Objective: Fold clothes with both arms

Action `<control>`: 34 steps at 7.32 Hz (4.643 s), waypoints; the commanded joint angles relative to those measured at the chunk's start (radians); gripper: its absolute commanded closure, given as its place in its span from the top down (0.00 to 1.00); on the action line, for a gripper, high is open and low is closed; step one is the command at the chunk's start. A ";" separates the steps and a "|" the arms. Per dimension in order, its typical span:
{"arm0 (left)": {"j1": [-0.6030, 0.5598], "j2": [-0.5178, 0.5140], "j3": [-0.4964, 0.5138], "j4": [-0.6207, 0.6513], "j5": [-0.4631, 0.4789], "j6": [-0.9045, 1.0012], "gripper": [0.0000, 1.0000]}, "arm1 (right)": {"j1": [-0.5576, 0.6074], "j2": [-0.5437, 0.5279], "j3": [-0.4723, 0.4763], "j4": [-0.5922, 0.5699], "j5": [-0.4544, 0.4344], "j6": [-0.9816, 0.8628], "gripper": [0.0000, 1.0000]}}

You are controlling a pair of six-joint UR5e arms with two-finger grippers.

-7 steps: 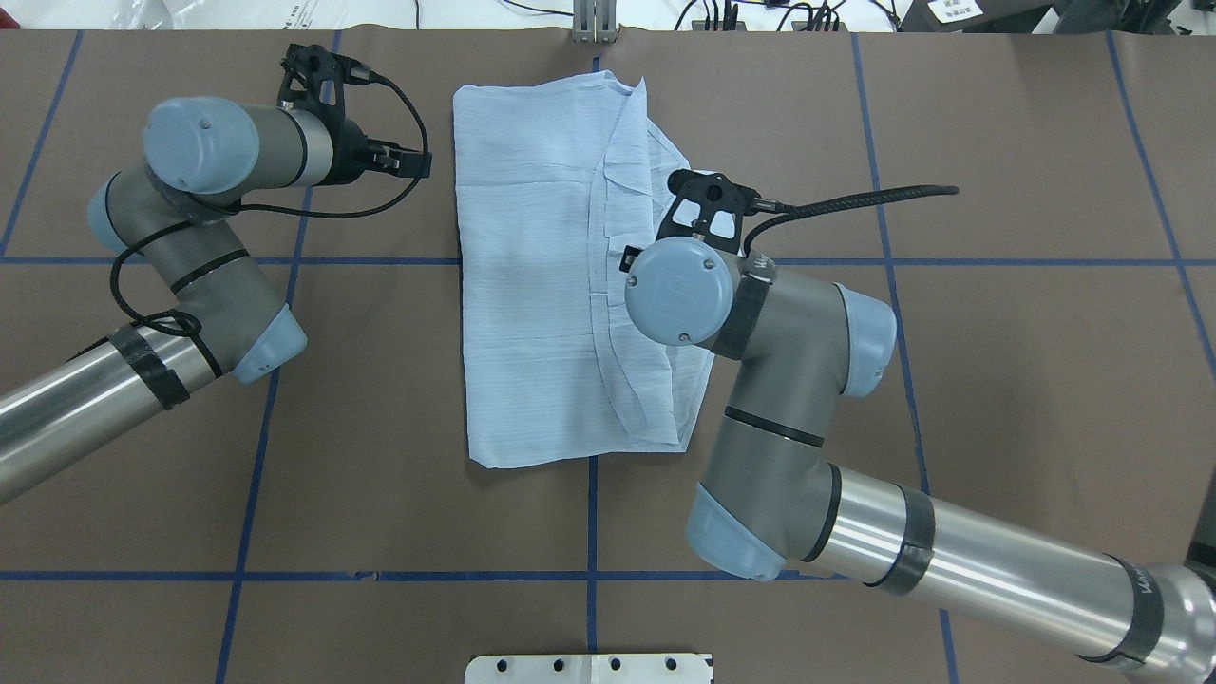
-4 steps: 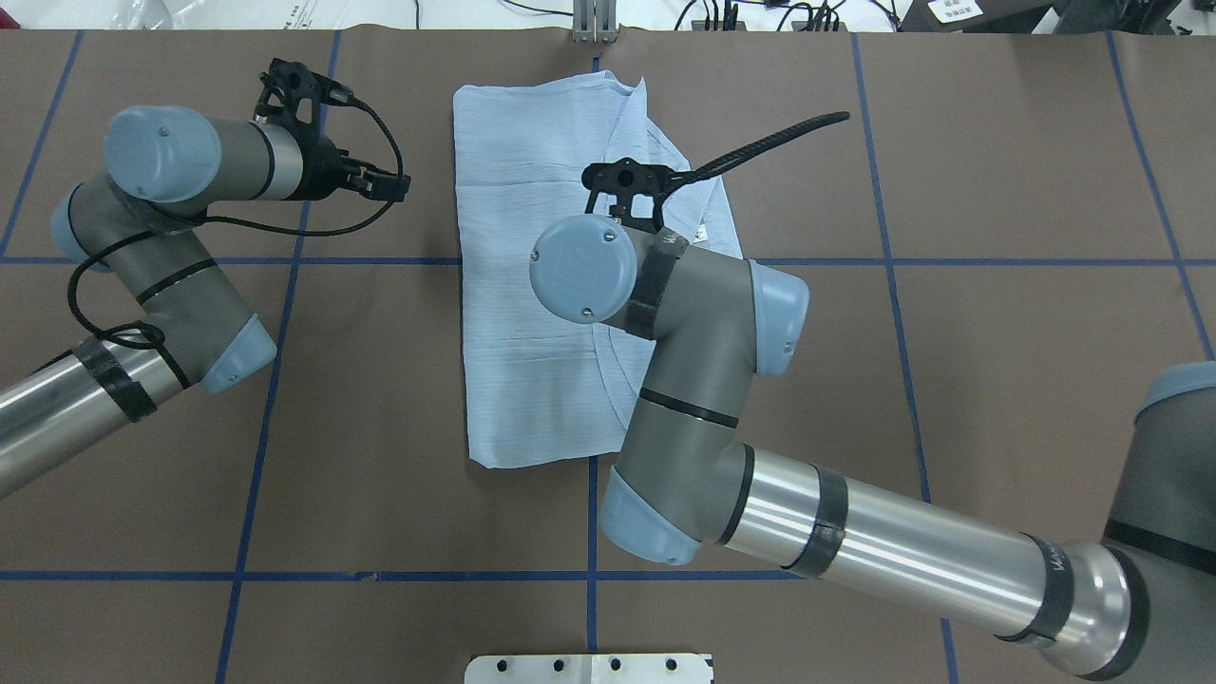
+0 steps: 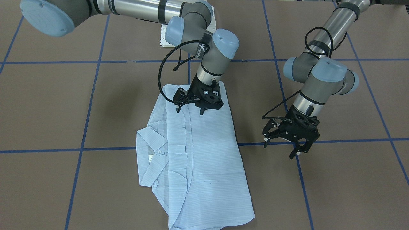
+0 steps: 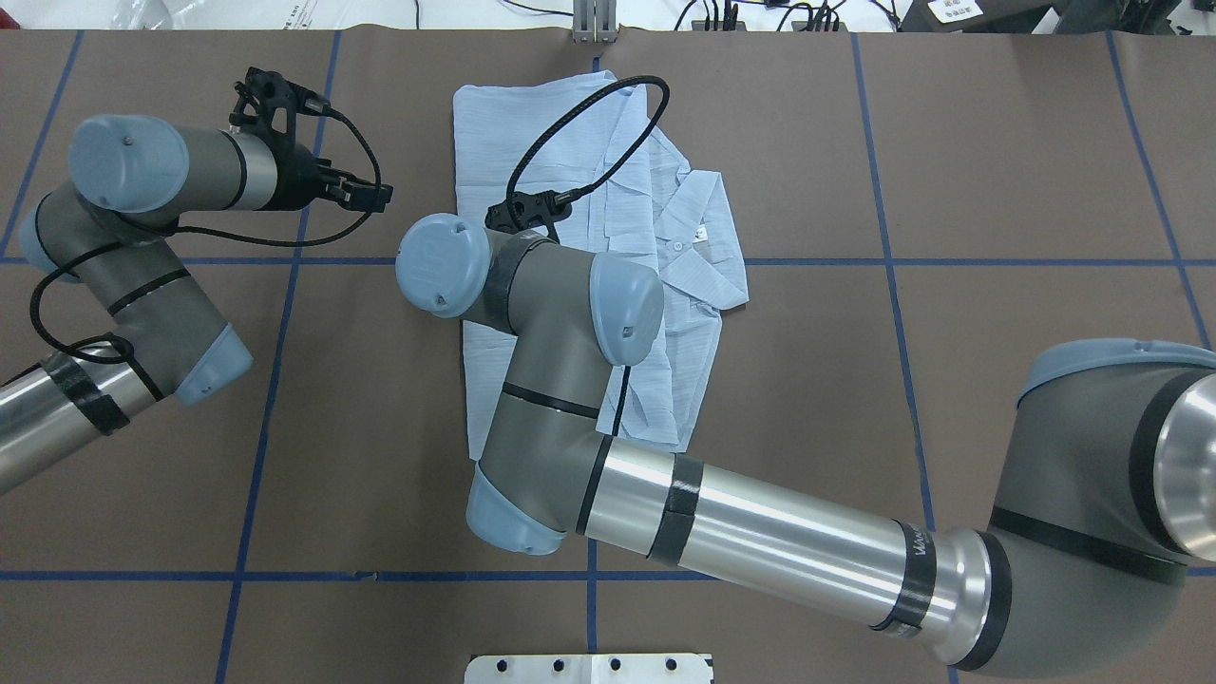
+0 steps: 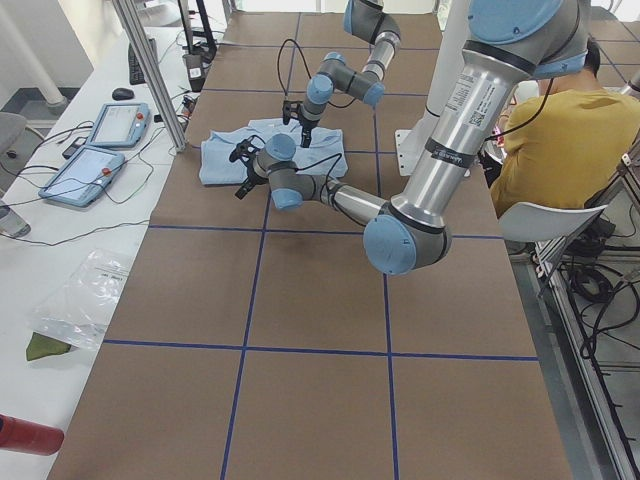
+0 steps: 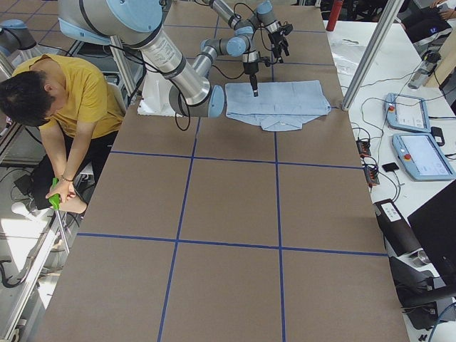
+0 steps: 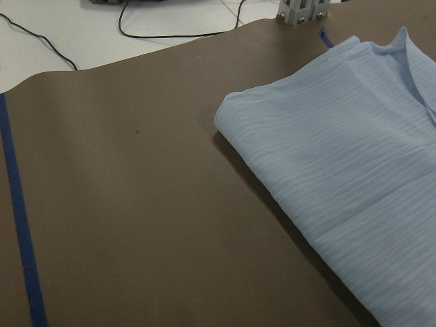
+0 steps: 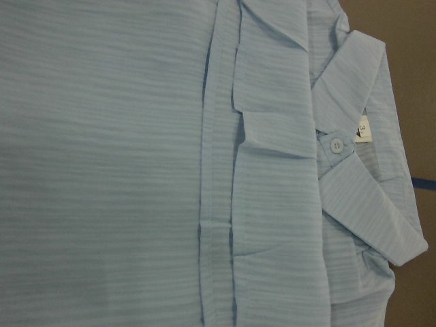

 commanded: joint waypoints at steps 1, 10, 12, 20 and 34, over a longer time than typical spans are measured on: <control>0.000 0.009 -0.004 0.000 0.000 -0.002 1.00 | -0.015 0.004 -0.036 -0.021 0.005 -0.045 0.99; 0.003 0.008 -0.004 0.000 0.000 -0.002 1.00 | -0.005 -0.011 -0.070 -0.107 -0.003 -0.132 1.00; 0.005 0.008 -0.004 0.002 0.000 -0.002 1.00 | 0.005 -0.011 -0.062 -0.147 -0.001 -0.151 1.00; 0.005 0.008 -0.004 0.001 0.000 -0.002 1.00 | 0.028 -0.036 -0.029 0.050 0.022 -0.024 1.00; 0.006 0.008 -0.003 0.000 0.000 -0.002 1.00 | 0.080 -0.265 0.217 -0.133 0.017 -0.209 1.00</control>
